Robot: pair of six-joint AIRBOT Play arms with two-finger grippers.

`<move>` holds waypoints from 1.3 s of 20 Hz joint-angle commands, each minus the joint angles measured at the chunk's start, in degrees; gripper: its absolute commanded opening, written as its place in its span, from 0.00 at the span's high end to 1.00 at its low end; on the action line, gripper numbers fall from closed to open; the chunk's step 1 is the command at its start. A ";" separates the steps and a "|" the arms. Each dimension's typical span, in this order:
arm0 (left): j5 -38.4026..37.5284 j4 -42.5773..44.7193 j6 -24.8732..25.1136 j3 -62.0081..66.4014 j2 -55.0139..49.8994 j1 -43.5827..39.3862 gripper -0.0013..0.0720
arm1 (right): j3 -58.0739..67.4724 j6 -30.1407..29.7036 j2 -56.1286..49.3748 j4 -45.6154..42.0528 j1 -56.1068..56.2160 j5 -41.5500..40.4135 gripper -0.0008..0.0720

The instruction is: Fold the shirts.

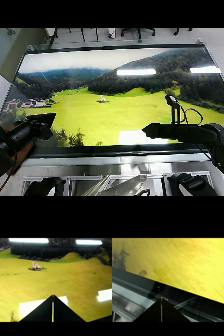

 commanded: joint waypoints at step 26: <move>16.50 44.48 0.04 0.04 -30.82 28.83 0.92 | 0.00 0.04 -1.36 0.22 0.04 5.88 0.96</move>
